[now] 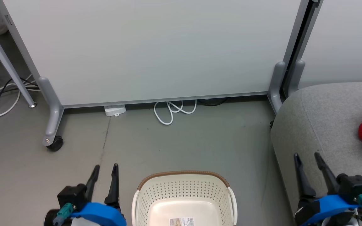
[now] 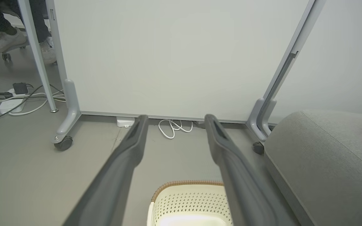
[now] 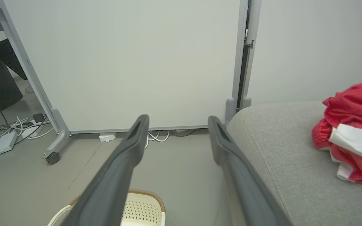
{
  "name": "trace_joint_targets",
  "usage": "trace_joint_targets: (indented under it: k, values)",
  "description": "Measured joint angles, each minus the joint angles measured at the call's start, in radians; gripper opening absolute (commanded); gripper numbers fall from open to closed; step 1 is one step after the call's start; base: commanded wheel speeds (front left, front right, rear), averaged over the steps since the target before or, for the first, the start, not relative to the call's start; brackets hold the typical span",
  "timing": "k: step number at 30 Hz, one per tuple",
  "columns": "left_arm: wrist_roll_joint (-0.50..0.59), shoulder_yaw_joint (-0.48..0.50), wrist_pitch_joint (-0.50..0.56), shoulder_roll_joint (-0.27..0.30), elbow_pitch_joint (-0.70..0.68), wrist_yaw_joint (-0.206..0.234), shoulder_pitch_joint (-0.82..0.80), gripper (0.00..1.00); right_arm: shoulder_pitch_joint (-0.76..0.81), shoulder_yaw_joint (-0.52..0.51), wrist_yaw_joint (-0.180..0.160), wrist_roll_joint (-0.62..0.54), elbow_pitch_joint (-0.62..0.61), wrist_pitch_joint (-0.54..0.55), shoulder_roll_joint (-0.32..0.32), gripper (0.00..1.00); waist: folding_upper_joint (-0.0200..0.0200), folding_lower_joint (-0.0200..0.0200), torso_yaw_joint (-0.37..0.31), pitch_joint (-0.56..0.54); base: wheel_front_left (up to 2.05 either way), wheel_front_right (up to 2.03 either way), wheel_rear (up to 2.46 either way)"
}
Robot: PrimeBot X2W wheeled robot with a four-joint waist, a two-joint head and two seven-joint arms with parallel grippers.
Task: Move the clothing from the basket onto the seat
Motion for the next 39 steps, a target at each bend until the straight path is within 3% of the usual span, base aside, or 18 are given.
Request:
trace_joint_targets:
  k: [10, 39]
  values:
    - [-0.012, -0.005, 0.012, -0.010, 0.077, 0.000, 0.094, 0.00, 0.039, -0.001, 0.000, 0.008, 0.092, 0.010, 0.012, 0.00, 0.0000, 0.0000, -0.001, 0.000, 0.00, 0.00, 0.00]
    - [-0.465, 0.082, 0.139, -0.015, -0.038, 0.000, 0.081, 0.00, 0.024, -0.009, 0.000, 0.527, 0.076, 0.101, 0.012, 0.00, 0.0000, 0.0001, -0.030, 0.009, 0.00, 0.00, 0.00]
